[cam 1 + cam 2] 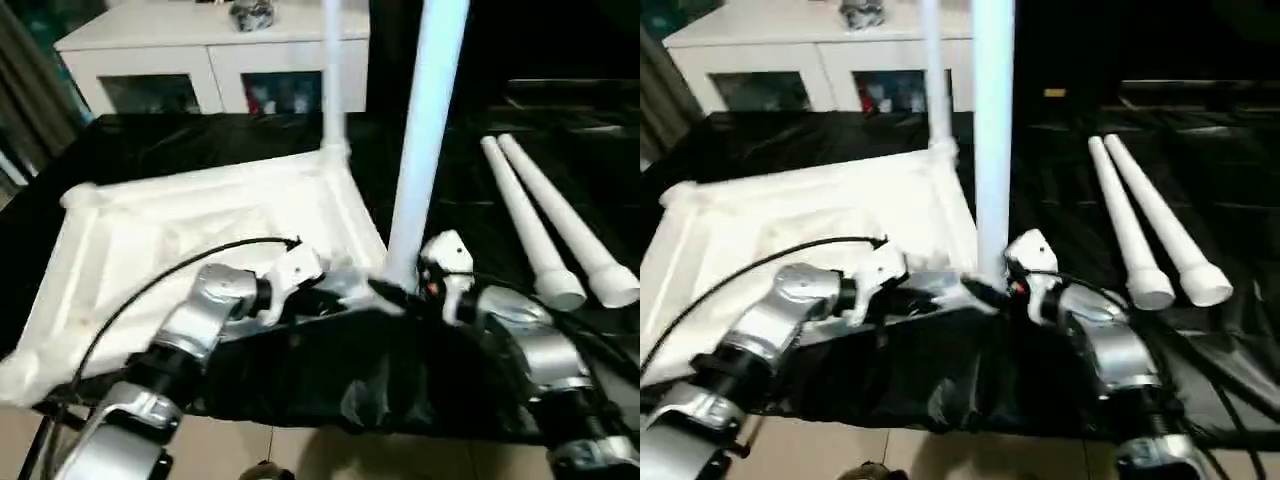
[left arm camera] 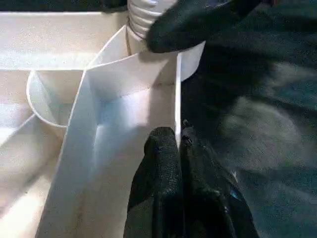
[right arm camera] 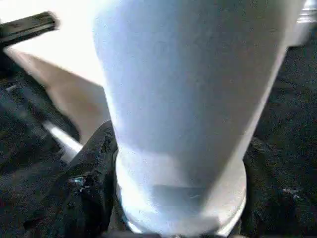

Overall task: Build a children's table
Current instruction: Rotate leg to tighten

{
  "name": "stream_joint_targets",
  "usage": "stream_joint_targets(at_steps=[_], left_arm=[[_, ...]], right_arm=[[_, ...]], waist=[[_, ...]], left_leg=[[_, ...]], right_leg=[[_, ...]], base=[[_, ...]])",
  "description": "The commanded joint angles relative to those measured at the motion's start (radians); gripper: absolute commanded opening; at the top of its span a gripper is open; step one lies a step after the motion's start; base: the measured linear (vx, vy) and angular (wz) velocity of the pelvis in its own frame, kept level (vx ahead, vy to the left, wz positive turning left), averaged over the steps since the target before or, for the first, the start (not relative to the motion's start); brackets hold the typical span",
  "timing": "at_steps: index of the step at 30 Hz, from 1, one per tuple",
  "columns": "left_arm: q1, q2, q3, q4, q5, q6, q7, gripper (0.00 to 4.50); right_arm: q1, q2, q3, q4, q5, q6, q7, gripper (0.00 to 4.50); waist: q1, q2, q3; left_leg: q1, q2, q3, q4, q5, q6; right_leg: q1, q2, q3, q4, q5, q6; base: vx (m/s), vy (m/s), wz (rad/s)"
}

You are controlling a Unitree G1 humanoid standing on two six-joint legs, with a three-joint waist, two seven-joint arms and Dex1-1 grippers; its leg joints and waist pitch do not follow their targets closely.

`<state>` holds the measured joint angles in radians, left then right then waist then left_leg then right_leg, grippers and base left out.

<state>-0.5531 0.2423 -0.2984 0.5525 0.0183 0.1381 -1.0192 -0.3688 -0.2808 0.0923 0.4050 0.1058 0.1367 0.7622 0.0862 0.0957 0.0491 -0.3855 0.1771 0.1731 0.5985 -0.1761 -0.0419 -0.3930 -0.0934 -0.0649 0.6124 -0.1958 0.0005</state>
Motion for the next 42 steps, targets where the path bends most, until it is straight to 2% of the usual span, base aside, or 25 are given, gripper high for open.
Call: stream_joint_targets(at_steps=[1, 2, 4, 5, 7, 9, 10, 11, 14, 16, 19, 22, 23, 24, 25, 26, 27, 28, 30, 32, 34, 36, 37, 39, 42], left_arm=[[-0.022, -0.104, -0.005, -0.009, 0.035, 0.02, 0.162, 0.0], [-0.023, -0.13, -0.013, -0.009, 0.046, 0.026, 0.195, 0.0], [-0.028, -0.177, -0.026, -0.004, 0.065, 0.036, 0.252, 0.0], [-0.028, -0.177, -0.026, -0.004, 0.065, 0.036, 0.252, 0.0], [-0.035, -0.198, -0.034, 0.003, 0.072, 0.034, 0.268, 0.0], [-0.041, -0.208, -0.039, 0.009, 0.077, 0.03, 0.274, 0.0], [-0.047, -0.214, -0.045, 0.014, 0.082, 0.024, 0.277, 0.0], [-0.051, -0.209, -0.048, 0.017, 0.081, 0.012, 0.263, 0.0], [-0.049, -0.184, -0.055, 0.014, 0.076, -0.013, 0.225, 0.0], [-0.04, -0.169, -0.053, 0.003, 0.078, -0.022, 0.2, 0.0], [-0.025, -0.147, -0.051, -0.015, 0.082, -0.03, 0.166, 0.0], [-0.011, -0.106, -0.057, -0.032, 0.079, -0.045, 0.117, 0.0], [-0.004, -0.088, -0.058, -0.039, 0.075, -0.054, 0.092, 0.0], [0.0, -0.075, -0.057, -0.043, 0.071, -0.063, 0.072, 0.0], [0.0, -0.075, -0.057, -0.043, 0.071, -0.063, 0.072, 0.0], [0.008, -0.049, -0.052, -0.055, 0.057, -0.072, 0.032, 0.0], [0.017, -0.023, -0.048, -0.067, 0.044, -0.083, -0.007, 0.0], [0.023, -0.002, -0.044, -0.074, 0.035, -0.091, -0.038, 0.0], [0.032, 0.027, -0.04, -0.083, 0.024, -0.103, -0.08, 0.0], [0.036, 0.042, -0.038, -0.089, 0.018, -0.107, -0.103, 0.0], [0.038, 0.061, -0.04, -0.092, 0.01, -0.114, -0.13, 0.0], [0.038, 0.079, -0.042, -0.091, 0.004, -0.122, -0.152, 0.0], [0.035, 0.087, -0.04, -0.085, 0.001, -0.127, -0.162, 0.0], [0.028, 0.096, -0.038, -0.076, -0.004, -0.132, -0.176, 0.0], [0.019, 0.1, -0.039, -0.062, -0.004, -0.139, -0.188, 0.0]], right_arm=[[-0.014, 0.14, 0.025, 0.07, -0.042, 0.012, -0.202, 2.79], [-0.021, 0.175, 0.016, 0.08, -0.05, 0.007, -0.267, 2.79], [-0.032, 0.233, 0.003, 0.096, -0.066, -0.002, -0.37, 2.79], [-0.032, 0.233, 0.003, 0.096, -0.066, -0.002, -0.37, 2.79], [-0.033, 0.258, 0.006, 0.095, -0.074, -0.019, -0.396, 2.79], [-0.035, 0.269, 0.009, 0.097, -0.086, -0.032, -0.42, 2.79], [-0.035, 0.28, 0.002, 0.101, -0.079, -0.046, -0.422, 3.13], [-0.038, 0.276, -0.007, 0.099, -0.066, -0.053, -0.404, 3.34], [-0.046, 0.254, -0.02, 0.094, -0.045, -0.062, -0.37, 3.58], [-0.049, 0.24, -0.024, 0.09, -0.052, -0.074, -0.358, 3.88], [-0.042, 0.209, -0.015, 0.075, -0.068, -0.087, -0.321, 3.88], [-0.025, 0.145, 0.008, 0.041, -0.058, -0.091, -0.227, 3.88], [-0.017, 0.115, 0.017, 0.025, -0.047, -0.092, -0.174, 3.88], [-0.01, 0.093, 0.022, 0.014, -0.037, -0.095, -0.131, 3.88], [-0.01, 0.093, 0.022, 0.014, -0.037, -0.095, -0.131, 3.88], [0.001, 0.054, 0.034, -0.006, -0.018, -0.095, -0.048, 3.88], [0.011, 0.017, 0.048, -0.025, -0.006, -0.099, 0.033, 3.88], [0.02, -0.013, 0.06, -0.042, 0.008, -0.094, 0.104, 3.88], [0.034, -0.057, 0.08, -0.069, 0.025, -0.088, 0.206, 3.88], [0.042, -0.085, 0.093, -0.09, 0.044, -0.072, 0.272, 3.88], [0.049, -0.118, 0.109, -0.111, 0.067, -0.049, 0.346, 3.88], [0.052, -0.147, 0.125, -0.126, 0.082, -0.033, 0.409, 3.55], [0.051, -0.163, 0.136, -0.131, 0.087, -0.023, 0.443, 3.55], [0.046, -0.179, 0.15, -0.133, 0.088, -0.011, 0.481, 3.43], [0.04, -0.188, 0.159, -0.128, 0.088, -0.003, 0.509, 3.11]], waist=[[-0.003, -0.015, -0.06], [-0.01, -0.012, -0.057], [-0.012, -0.019, -0.058], [-0.014, -0.016, -0.057], [-0.013, -0.017, -0.057], [-0.013, -0.013, -0.058], [-0.013, -0.007, -0.057], [-0.014, -0.009, -0.057], [-0.014, -0.004, -0.058], [-0.016, -0.006, -0.059], [-0.016, -0.004, -0.061], [-0.012, -0.007, -0.065], [-0.013, -0.018, -0.067], [-0.008, -0.01, -0.07], [-0.008, -0.01, -0.072], [-0.006, -0.016, -0.076], [0.0, -0.014, -0.077], [0.002, -0.026, -0.078], [0.007, -0.019, -0.079], [0.01, -0.019, -0.078], [0.009, -0.02, -0.074], [0.013, -0.021, -0.071], [0.012, -0.018, -0.068], [0.013, -0.02, -0.069], [0.016, -0.022, -0.071]], left_leg=[[0.018, 0.045, -0.018, -0.081, -0.293, 0.017], [0.018, 0.044, -0.02, -0.085, -0.303, 0.003], [0.02, 0.041, -0.02, -0.086, -0.308, -0.006], [0.022, 0.042, -0.02, -0.086, -0.319, -0.007], [0.023, 0.039, -0.019, -0.086, -0.337, 0.009], [0.018, 0.039, -0.022, -0.088, -0.334, 0.012], [0.019, 0.039, -0.022, -0.088, -0.337, 0.012], [0.018, 0.039, -0.021, -0.088, -0.341, 0.012], [0.018, 0.041, -0.024, -0.091, -0.363, 0.009], [0.015, 0.041, -0.024, -0.092, -0.364, 0.008], [0.015, 0.041, -0.021, -0.089, -0.339, 0.019], [0.009, 0.042, -0.02, -0.084, -0.275, 0.042], [0.008, 0.042, -0.017, -0.082, -0.26, 0.05], [0.004, 0.044, -0.018, -0.076, -0.214, 0.074], [0.003, 0.044, -0.017, -0.074, -0.196, 0.08], [0.002, 0.042, -0.016, -0.069, -0.161, 0.097], [0.001, 0.045, -0.014, -0.064, -0.135, 0.12], [0.0, 0.045, -0.013, -0.062, -0.121, 0.132], [-0.001, 0.046, -0.012, -0.056, -0.104, 0.159], [0.0, 0.05, -0.012, -0.055, -0.109, 0.167], [0.001, 0.051, -0.013, -0.06, -0.148, 0.151], [0.005, 0.053, -0.012, -0.064, -0.188, 0.132], [0.005, 0.053, -0.013, -0.067, -0.209, 0.119], [0.007, 0.054, -0.013, -0.068, -0.219, 0.106], [0.004, 0.052, -0.012, -0.065, -0.19, 0.107]], right_leg=[[0.035, -0.058, 0.039, -0.092, -0.344, -0.18], [0.031, -0.058, 0.038, -0.093, -0.342, -0.187], [0.033, -0.058, 0.036, -0.097, -0.361, -0.173], [0.03, -0.058, 0.038, -0.098, -0.372, -0.17], [0.028, -0.058, 0.039, -0.105, -0.393, -0.154], [0.032, -0.058, 0.038, -0.105, -0.394, -0.144], [0.03, -0.058, 0.039, -0.104, -0.389, -0.143], [0.029, -0.057, 0.039, -0.107, -0.389, -0.142], [0.03, -0.058, 0.038, -0.103, -0.376, -0.145], [0.033, -0.058, 0.038, -0.102, -0.359, -0.149], [0.033, -0.059, 0.039, -0.1, -0.327, -0.165], [0.041, -0.059, 0.039, -0.093, -0.249, -0.178], [0.042, -0.058, 0.04, -0.091, -0.229, -0.183], [0.045, -0.059, 0.039, -0.081, -0.166, -0.202], [0.045, -0.057, 0.038, -0.078, -0.141, -0.207], [0.049, -0.058, 0.037, -0.071, -0.094, -0.22], [0.047, -0.056, 0.036, -0.065, -0.051, -0.229], [0.048, -0.054, 0.035, -0.065, -0.033, -0.233], [0.044, -0.055, 0.033, -0.057, -0.001, -0.252], [0.04, -0.053, 0.033, -0.056, -0.011, -0.26], [0.039, -0.055, 0.032, -0.062, -0.075, -0.26], [0.038, -0.056, 0.035, -0.068, -0.134, -0.251], [0.038, -0.056, 0.036, -0.07, -0.163, -0.245], [0.035, -0.057, 0.037, -0.071, -0.172, -0.243], [0.038, -0.058, 0.037, -0.068, -0.15, -0.246]], base=[[0.0, 0.0, 0.0], [0.0, 0.0, 0.0], [0.0, 0.0, 0.0], [0.0, 0.0, 0.0], [0.0, 0.0, 0.0], [0.0, 0.0, 0.0], [0.0, 0.0, 0.0], [0.0, 0.0, 0.0], [0.0, 0.0, 0.0], [0.0, 0.0, 0.0], [0.0, 0.0, 0.0], [0.0, 0.0, 0.0], [0.0, 0.0, 0.0], [0.0, 0.0, 0.0], [0.0, 0.0, 0.0], [0.0, 0.0, 0.0], [0.0, 0.0, 0.0], [0.0, 0.0, 0.0], [0.0, 0.0, 0.0], [0.0, 0.0, 0.0], [0.0, 0.0, 0.0], [0.0, 0.0, 0.0], [0.0, 0.0, 0.0], [0.0, 0.0, 0.0], [0.0, 0.0, 0.0]])
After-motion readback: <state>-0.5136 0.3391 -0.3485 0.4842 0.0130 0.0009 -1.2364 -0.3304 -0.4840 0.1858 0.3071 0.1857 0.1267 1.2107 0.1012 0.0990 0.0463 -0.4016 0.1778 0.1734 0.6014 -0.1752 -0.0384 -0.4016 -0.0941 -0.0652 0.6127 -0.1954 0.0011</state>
